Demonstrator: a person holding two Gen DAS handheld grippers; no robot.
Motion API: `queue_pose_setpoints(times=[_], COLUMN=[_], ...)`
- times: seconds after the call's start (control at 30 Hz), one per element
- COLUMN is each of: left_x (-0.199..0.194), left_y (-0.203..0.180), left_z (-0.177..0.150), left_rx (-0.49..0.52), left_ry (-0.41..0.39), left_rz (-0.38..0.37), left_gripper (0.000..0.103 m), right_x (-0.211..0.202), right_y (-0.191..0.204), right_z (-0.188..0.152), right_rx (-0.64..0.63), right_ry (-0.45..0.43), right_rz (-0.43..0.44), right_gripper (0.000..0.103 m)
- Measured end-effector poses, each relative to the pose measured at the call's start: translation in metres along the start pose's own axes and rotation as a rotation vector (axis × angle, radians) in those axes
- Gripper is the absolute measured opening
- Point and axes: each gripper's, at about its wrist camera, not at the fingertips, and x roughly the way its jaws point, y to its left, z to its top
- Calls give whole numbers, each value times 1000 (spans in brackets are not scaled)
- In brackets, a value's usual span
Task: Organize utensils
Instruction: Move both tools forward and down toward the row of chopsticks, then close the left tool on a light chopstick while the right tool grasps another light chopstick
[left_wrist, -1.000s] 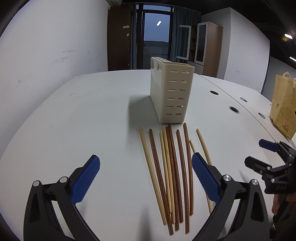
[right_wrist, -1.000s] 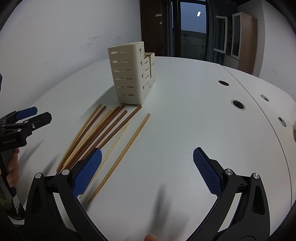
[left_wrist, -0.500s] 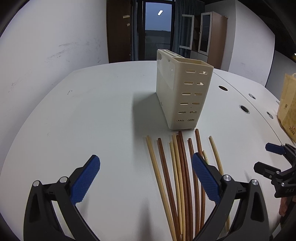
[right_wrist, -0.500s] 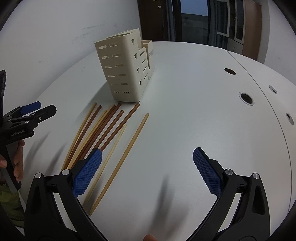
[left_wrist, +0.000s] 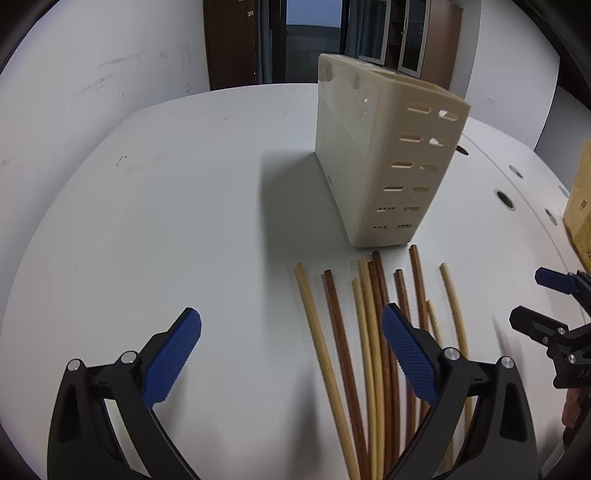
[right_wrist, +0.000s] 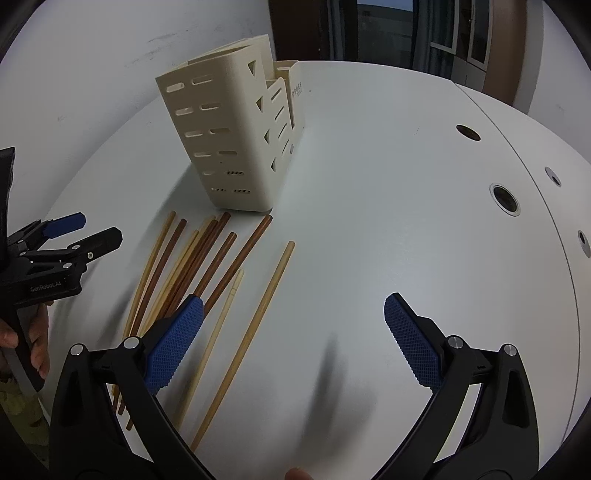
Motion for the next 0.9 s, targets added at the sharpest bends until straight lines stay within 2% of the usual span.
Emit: queue_pose_setpoints(times=[0.13, 0.23, 0.4, 0.5, 0.67, 0.9], left_x=[10, 20, 34, 40, 51, 66], left_y=[3, 5, 6, 6, 6, 8], left_z=[4, 6, 10, 14, 17, 22], left_rx=[-1, -10, -24, -25, -33, -33], left_ry=[25, 69, 120, 135, 173, 202], left_rz=[12, -12, -45, -34, -59, -51], left_gripper=[93, 87, 86, 79, 70, 59], right_x=[18, 29, 41, 47, 57, 66], right_y=[-1, -1, 0, 1, 4, 6], right_z=[6, 9, 15, 19, 22, 23], right_rx=[17, 17, 15, 20, 19, 15], right_ry=[46, 73, 105, 121, 141, 163], right_rz=[-4, -22, -49, -51, -58, -61], right_gripper=[89, 88, 82, 79, 70, 57])
